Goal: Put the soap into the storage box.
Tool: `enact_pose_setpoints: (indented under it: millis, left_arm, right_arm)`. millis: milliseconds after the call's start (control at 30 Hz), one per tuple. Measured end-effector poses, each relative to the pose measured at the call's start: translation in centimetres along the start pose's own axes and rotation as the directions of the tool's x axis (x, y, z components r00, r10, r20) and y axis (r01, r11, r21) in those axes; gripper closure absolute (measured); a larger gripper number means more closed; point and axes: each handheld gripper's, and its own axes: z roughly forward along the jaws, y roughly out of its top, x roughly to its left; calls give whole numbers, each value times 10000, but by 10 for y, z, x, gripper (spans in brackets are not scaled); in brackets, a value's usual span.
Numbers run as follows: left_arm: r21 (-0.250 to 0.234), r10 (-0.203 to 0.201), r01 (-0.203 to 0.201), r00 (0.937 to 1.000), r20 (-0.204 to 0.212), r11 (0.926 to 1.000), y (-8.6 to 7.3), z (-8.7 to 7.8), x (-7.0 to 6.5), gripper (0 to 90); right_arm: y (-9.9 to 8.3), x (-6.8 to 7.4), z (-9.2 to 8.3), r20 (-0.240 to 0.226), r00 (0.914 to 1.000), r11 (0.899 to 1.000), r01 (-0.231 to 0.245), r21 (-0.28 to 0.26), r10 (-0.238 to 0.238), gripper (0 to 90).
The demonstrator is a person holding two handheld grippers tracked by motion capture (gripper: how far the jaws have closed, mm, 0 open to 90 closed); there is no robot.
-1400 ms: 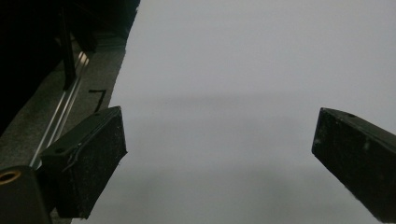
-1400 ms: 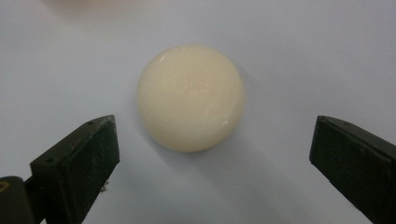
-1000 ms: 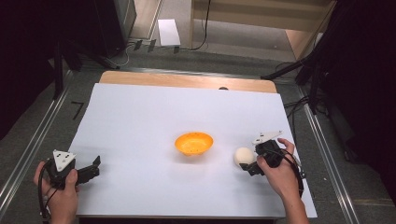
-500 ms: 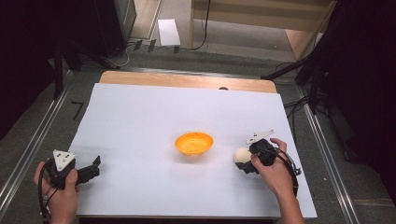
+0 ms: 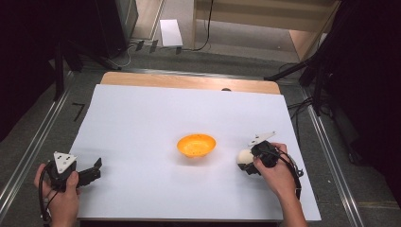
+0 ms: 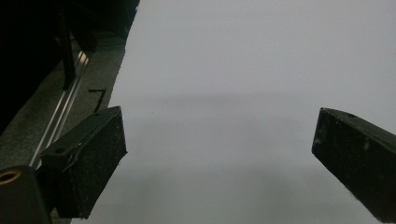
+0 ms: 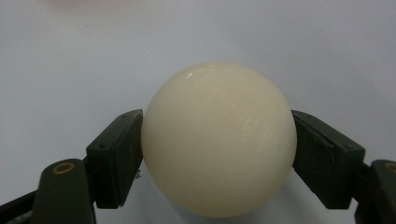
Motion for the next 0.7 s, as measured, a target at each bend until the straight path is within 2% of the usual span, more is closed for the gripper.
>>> enact_pose_setpoints:
  millis: [200, 533, 700]
  left_arm:
    - [15, 16, -16, 10000, -6, 10000, 0, 0, 0, 33]
    - [32, 8, -8, 10000, 14, 10000, 0, 0, 0, 33]
    - [39, 36, -36, 10000, 0, 10000, 0, 0, 0, 33]
  right_arm:
    - [0, -1, 1, -59, 10000, 10000, -53, -13, 52, 236]
    - [1, 0, -1, 107, 9996, 9996, -263, -93, 264, 242]
    - [5, 1, -9, 159, 9991, 9976, -393, -573, 402, 243]
